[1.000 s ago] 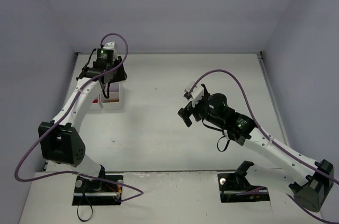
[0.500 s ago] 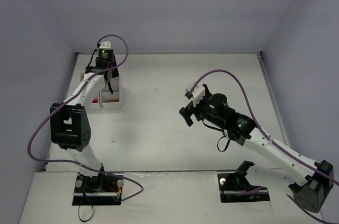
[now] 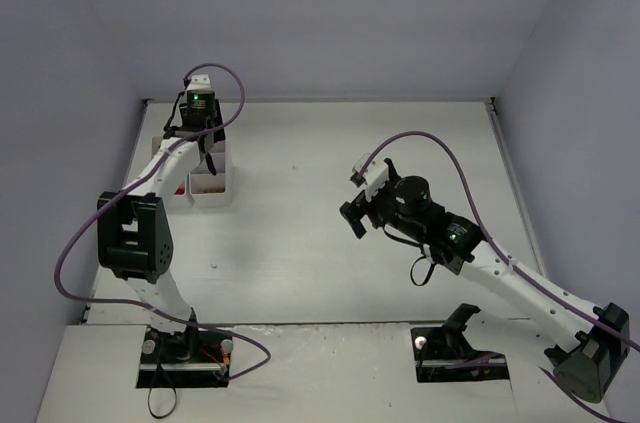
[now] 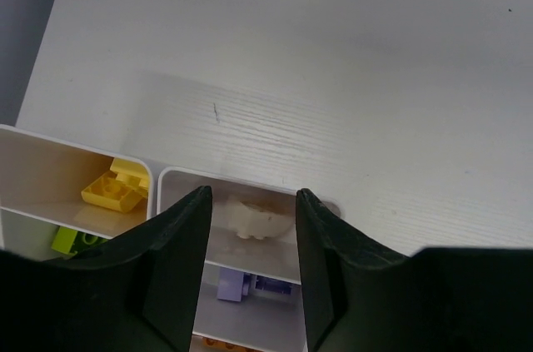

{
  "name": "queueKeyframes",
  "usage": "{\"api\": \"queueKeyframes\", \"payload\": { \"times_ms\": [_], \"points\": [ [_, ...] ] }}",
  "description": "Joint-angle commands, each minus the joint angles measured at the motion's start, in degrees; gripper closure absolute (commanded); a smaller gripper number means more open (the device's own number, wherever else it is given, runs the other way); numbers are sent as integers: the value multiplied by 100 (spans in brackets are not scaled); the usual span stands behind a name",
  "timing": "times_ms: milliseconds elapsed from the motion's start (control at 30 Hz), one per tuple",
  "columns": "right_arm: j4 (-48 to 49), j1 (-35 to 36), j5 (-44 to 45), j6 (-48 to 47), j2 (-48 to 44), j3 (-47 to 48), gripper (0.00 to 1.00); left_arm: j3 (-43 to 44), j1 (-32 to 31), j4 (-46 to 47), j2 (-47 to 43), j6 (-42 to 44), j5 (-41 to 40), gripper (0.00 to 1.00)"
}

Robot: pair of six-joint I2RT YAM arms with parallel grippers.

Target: Sort the legos into containers by color

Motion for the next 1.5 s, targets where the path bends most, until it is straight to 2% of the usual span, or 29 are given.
{"api": "queueKeyframes", "payload": {
  "times_ms": [0,200,367,467,533,567,633,700,833,933,1100,1267,1467],
  "points": [
    [231,-20,15,30,-87,58,9,-85,70,511,-172,73,-131,61],
    [187,-29,-29,65,-79,84,9,-199,96,547,-268,-6,-88,61],
    [195,-64,163,187,-70,172,11,-173,96,179,-909,-182,185,60],
    [222,-99,321,311,-9,286,11,-103,96,-401,-1497,-270,343,53],
    [239,-160,664,557,62,426,11,-59,96,-935,-2014,-279,370,46],
    [248,-178,734,618,97,480,10,-76,96,-1139,-2183,-279,361,43],
    [239,-248,946,864,185,690,1,-120,96,-1710,-2736,-340,378,34],
    [239,-327,1121,1057,264,840,0,-269,87,-1983,-3314,-515,553,29],
    [187,-433,1656,1523,343,1130,0,-839,35,-2678,-4274,-911,1167,26],
    [38,-547,2079,1884,352,1306,0,-1235,-44,-3029,-4978,-1044,1292,24],
    [-156,-767,2150,2209,168,1307,0,-1588,-62,-3662,-5866,-947,924,24],
    [-402,-793,2063,2500,-157,1017,0,-2158,-62,-3445,-6638,-1114,678,24],
    [-499,-793,2237,2473,-553,710,0,-2327,-62,-3645,-7308,-930,-173,22]
  ]
}}
